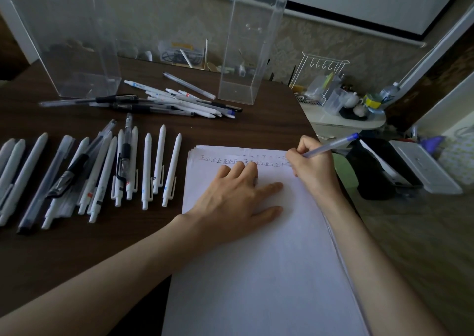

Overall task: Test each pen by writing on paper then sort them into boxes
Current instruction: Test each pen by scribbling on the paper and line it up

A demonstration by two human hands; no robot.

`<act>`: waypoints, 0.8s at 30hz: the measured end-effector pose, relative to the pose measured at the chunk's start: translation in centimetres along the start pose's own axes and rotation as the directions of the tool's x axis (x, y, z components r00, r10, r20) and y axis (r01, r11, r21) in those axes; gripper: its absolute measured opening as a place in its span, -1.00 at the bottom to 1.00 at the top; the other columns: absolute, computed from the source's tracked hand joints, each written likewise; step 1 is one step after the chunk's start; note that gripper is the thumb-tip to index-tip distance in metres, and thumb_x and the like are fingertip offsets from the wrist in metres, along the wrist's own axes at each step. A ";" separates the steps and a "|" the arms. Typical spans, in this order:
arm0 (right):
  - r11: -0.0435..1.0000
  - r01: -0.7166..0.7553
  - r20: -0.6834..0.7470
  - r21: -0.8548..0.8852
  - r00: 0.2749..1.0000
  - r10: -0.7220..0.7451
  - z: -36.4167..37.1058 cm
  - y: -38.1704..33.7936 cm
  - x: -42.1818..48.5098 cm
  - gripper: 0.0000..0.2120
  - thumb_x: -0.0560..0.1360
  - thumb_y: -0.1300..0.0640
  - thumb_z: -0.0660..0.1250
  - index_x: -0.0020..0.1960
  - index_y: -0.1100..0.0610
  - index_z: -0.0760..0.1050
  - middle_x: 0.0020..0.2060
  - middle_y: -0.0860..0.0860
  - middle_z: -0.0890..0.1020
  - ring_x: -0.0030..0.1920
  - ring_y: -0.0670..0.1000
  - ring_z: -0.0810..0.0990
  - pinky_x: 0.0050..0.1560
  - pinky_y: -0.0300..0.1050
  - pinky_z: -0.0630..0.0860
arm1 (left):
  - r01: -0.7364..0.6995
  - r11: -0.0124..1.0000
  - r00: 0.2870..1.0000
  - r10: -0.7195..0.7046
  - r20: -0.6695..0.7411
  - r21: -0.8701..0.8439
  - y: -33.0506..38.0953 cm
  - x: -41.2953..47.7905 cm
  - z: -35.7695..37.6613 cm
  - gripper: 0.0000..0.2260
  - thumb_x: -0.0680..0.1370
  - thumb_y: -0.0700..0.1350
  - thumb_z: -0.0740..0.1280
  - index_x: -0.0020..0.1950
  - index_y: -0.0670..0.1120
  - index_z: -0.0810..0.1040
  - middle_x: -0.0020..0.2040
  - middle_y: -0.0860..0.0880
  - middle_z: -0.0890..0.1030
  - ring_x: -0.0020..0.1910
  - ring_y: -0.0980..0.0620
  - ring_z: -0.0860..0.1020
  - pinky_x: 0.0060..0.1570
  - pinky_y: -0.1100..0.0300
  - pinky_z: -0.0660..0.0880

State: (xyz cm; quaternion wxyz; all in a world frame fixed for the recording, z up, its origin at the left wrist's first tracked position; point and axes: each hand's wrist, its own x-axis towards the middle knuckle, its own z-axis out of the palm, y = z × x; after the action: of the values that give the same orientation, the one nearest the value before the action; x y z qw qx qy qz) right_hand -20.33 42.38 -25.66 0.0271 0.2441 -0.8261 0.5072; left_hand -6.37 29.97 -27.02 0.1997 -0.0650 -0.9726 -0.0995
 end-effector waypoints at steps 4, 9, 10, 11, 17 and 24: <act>1.000 0.002 0.028 -0.003 1.000 -0.002 0.0 0.0 -0.2 -0.70 0.43 0.32 0.28 -0.36 0.21 0.20 -0.54 0.15 0.33 -0.52 -0.02 0.29 -0.46 -0.15 0.21 | -0.002 1.000 1.000 0.002 0.009 -0.012 0.0 0.0 0.0 -0.53 0.52 0.27 0.02 0.27 0.12 0.50 -0.15 -0.04 0.38 -0.19 -0.03 0.37 -0.20 0.11 0.31; 1.000 -0.026 0.038 0.009 0.999 0.026 0.0 -0.3 -0.2 -0.70 0.41 0.34 0.28 -0.38 0.18 0.20 -0.55 0.13 0.31 -0.55 -0.06 0.24 -0.51 -0.22 0.18 | -0.007 1.000 1.000 0.007 0.015 -0.009 -0.1 0.0 0.0 -0.54 0.52 0.27 0.02 0.26 0.11 0.51 -0.16 -0.05 0.39 -0.20 -0.03 0.38 -0.21 0.11 0.34; 1.000 -0.025 0.048 0.013 0.999 0.024 0.0 -0.3 -0.3 -0.69 0.43 0.33 0.29 -0.37 0.18 0.21 -0.56 0.13 0.31 -0.55 -0.06 0.25 -0.51 -0.21 0.19 | -0.007 1.000 1.000 0.008 0.016 -0.010 -0.1 0.0 0.0 -0.54 0.52 0.26 0.03 0.26 0.12 0.51 -0.16 -0.05 0.39 -0.21 -0.04 0.39 -0.21 0.11 0.35; 1.000 -0.018 0.058 0.009 0.998 0.017 0.0 -0.3 -0.3 -0.69 0.44 0.32 0.28 -0.37 0.18 0.20 -0.55 0.13 0.31 -0.53 -0.04 0.26 -0.49 -0.19 0.19 | -0.009 1.000 1.000 0.009 0.018 -0.012 -0.1 0.0 0.0 -0.55 0.52 0.26 0.03 0.25 0.12 0.51 -0.16 -0.05 0.39 -0.21 -0.04 0.39 -0.21 0.10 0.35; 0.995 -0.015 -0.025 -0.101 1.000 0.013 -0.1 -0.3 -0.2 -0.70 0.36 0.34 0.25 -0.38 0.14 0.15 -0.49 0.05 0.19 -0.44 -0.06 0.15 -0.45 -0.14 0.08 | 0.025 0.997 0.999 -0.023 0.024 -0.071 0.0 -0.2 -0.4 -0.61 0.48 0.02 0.03 0.25 0.03 0.43 -0.13 -0.05 0.41 -0.18 -0.06 0.39 -0.20 0.08 0.35; 0.969 0.015 -0.001 0.245 1.000 -0.016 -0.6 -1.3 -0.8 -0.71 0.48 0.14 0.39 -0.30 0.17 0.33 -0.59 -0.08 0.38 -0.56 -0.12 0.31 -0.51 -0.28 0.26 | 0.249 0.879 0.966 -0.258 0.033 -0.406 -0.5 0.2 -0.6 -0.68 0.60 -0.24 0.15 0.35 -0.14 0.25 0.09 -0.13 0.53 0.07 -0.10 0.48 -0.05 0.22 0.31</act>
State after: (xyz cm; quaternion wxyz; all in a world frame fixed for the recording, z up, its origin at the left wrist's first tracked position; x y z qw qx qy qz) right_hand -19.20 42.69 -24.49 0.0004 0.2523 -0.7554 0.6048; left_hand -6.40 29.36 -26.52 0.1778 0.0238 -0.9284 -0.3254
